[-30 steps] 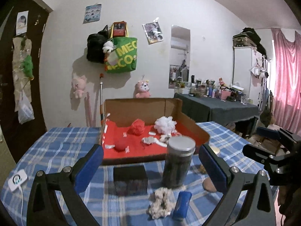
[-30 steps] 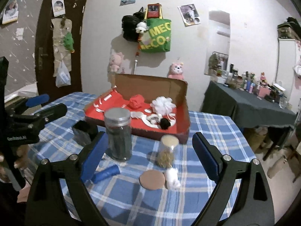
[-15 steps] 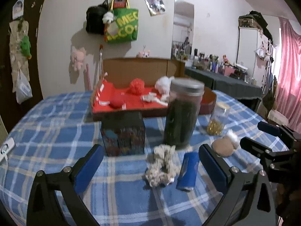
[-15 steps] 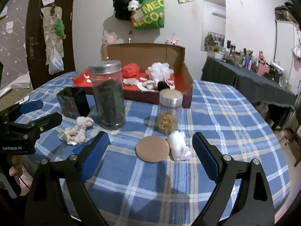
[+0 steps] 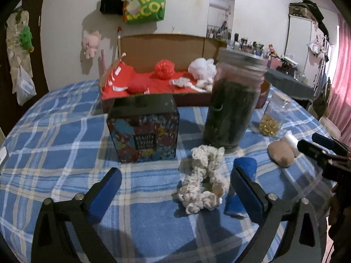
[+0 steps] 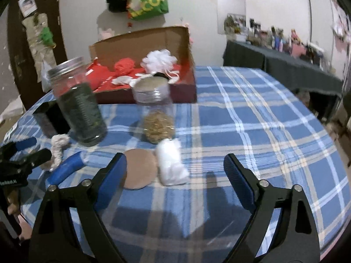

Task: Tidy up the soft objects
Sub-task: 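Grasp the white cotton puff with the right tool while the left tool grasps the cream knit scrunchie, then carry the white cotton puff with the right tool while the left tool carries the scrunchie toward the box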

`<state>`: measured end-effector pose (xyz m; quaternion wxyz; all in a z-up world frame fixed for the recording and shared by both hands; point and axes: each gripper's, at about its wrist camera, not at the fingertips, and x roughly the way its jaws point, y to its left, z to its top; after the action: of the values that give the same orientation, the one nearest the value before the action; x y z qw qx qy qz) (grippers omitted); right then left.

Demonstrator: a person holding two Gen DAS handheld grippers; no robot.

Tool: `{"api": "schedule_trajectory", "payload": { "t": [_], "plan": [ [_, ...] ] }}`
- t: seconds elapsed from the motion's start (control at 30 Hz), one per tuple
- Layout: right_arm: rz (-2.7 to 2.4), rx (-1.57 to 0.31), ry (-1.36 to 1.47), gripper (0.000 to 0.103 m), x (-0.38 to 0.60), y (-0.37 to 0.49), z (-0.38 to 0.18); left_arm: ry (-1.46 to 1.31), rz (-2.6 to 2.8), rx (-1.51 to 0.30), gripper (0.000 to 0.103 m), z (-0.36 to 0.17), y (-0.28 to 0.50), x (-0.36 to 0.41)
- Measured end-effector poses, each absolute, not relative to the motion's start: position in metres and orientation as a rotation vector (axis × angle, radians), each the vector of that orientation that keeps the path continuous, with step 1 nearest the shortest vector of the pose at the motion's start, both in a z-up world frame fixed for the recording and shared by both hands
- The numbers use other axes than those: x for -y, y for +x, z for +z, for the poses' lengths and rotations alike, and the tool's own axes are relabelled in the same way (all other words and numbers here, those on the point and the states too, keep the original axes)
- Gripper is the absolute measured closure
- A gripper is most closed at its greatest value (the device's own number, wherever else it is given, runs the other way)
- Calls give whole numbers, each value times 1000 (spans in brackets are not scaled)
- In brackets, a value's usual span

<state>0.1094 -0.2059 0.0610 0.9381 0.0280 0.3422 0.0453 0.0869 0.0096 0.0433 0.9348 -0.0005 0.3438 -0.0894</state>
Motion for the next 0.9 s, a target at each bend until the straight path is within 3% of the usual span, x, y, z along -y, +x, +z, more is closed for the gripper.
{"api": "schedule_trajectory", "payload": {
  "t": [0.13, 0.27, 0.47, 0.9],
  "plan": [
    [143, -780, 142, 62, 216, 123, 50, -4, -221, -759, 32, 36, 95, -8],
    [179, -766, 174, 85, 220, 119, 49, -50, -316, -782, 68, 35, 96, -8],
    [190, -701, 154, 89, 214, 105, 62, -21, -340, -754, 76, 40, 88, 0],
    [385, -655, 122, 89, 161, 86, 87, -23, -389, -672, 77, 70, 77, 8]
  ]
}}
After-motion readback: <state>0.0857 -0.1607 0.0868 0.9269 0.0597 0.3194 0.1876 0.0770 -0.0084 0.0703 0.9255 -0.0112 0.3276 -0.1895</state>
